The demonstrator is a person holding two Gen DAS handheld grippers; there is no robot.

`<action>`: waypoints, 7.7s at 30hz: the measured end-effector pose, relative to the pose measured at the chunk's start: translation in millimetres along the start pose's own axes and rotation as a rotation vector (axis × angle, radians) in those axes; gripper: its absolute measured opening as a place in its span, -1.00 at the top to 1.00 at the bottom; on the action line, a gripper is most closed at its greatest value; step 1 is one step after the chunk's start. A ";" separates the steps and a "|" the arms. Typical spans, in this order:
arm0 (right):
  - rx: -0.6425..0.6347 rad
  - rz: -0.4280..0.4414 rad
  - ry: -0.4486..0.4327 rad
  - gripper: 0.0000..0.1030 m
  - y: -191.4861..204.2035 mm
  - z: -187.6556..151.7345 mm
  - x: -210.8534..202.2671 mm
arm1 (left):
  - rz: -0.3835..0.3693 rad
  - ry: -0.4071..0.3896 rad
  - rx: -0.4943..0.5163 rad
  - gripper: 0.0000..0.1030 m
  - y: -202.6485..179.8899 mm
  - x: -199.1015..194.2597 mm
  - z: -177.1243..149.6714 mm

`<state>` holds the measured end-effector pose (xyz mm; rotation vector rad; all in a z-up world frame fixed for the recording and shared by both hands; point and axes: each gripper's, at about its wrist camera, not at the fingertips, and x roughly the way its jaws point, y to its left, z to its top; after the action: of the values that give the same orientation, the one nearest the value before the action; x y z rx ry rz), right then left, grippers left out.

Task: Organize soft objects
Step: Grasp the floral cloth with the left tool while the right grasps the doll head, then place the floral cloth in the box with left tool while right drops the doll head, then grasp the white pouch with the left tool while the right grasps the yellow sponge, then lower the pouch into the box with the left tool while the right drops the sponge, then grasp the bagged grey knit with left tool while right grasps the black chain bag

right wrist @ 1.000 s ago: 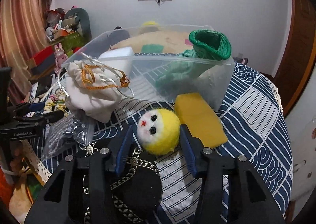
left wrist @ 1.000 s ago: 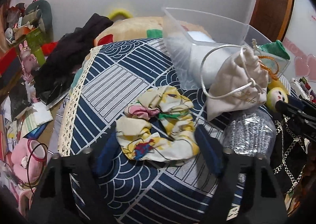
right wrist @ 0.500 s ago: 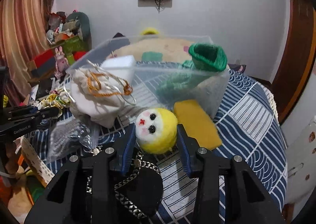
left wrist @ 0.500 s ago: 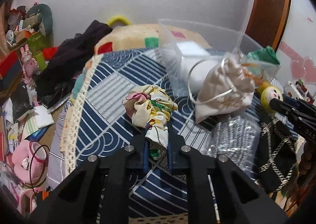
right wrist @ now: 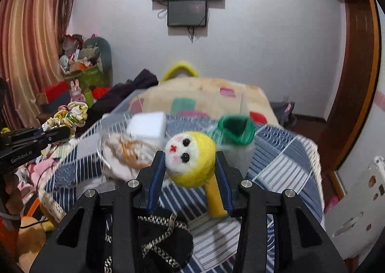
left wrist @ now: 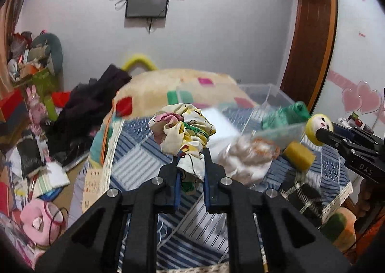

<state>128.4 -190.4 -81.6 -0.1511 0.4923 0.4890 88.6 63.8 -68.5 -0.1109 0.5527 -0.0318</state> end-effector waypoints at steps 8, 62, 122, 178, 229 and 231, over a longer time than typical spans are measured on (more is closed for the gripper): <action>-0.010 -0.024 -0.106 0.26 -2.2 29.3 -13.2 | -0.018 -0.091 0.040 0.73 -15.8 -2.2 35.4; 0.021 0.037 -0.103 -0.61 -0.2 51.9 9.3 | -0.023 -0.051 0.038 -0.97 -28.5 28.0 50.2; 0.053 -0.014 0.094 0.29 -25.4 -33.3 8.7 | -0.106 0.114 0.037 0.71 -62.5 47.3 -28.6; -0.021 -0.008 0.091 -0.06 -11.5 43.3 70.9 | -0.083 0.081 0.067 -0.29 -42.2 88.6 52.9; 0.010 0.034 0.223 0.65 -0.3 -68.9 20.6 | -0.044 0.310 0.110 -0.39 -54.2 66.0 -82.6; 0.015 0.021 0.208 0.66 -2.0 -65.2 18.9 | -0.062 0.303 0.106 -0.20 -54.9 64.7 -82.0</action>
<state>116.7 -200.9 -147.7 -0.1836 0.7012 0.4922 100.6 -2.5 -165.3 -0.0191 0.8489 -0.1394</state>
